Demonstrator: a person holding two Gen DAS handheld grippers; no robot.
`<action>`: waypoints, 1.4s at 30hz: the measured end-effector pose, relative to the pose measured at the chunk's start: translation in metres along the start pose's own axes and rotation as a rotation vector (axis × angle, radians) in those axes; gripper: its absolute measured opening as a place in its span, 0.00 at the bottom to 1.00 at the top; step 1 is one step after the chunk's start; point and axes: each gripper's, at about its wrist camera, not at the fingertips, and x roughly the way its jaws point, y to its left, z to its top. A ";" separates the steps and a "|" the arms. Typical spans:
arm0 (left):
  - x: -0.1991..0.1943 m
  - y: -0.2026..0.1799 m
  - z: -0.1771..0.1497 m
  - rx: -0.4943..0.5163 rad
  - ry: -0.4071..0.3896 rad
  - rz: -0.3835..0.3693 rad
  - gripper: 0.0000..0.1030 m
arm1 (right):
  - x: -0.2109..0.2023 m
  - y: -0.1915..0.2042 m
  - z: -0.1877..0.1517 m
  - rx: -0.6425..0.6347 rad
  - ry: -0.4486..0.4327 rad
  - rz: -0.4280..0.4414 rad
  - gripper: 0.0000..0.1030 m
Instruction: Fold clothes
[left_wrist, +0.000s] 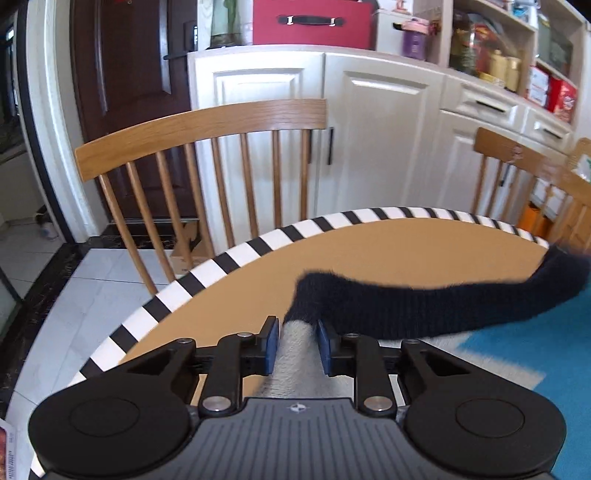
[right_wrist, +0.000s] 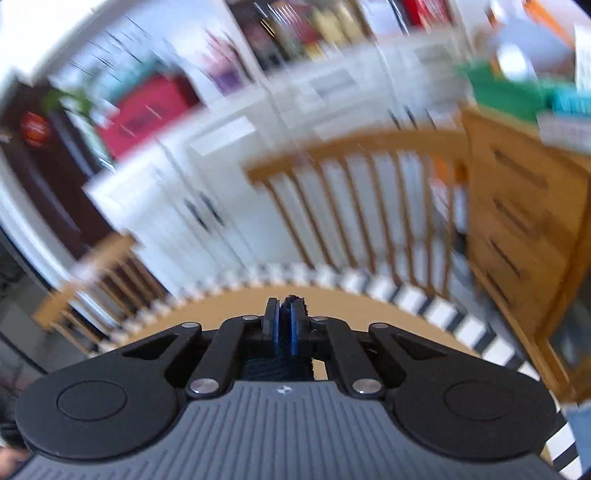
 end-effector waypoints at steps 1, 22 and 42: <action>0.003 0.002 0.002 -0.004 0.005 0.012 0.27 | 0.021 -0.012 -0.003 0.059 0.046 -0.037 0.06; -0.062 0.033 -0.050 -0.067 0.189 -0.233 0.51 | -0.048 0.073 -0.156 -0.309 0.119 0.208 0.47; -0.024 0.043 -0.088 -0.714 -0.009 -0.219 0.05 | -0.067 0.032 -0.158 -0.204 -0.020 -0.028 0.62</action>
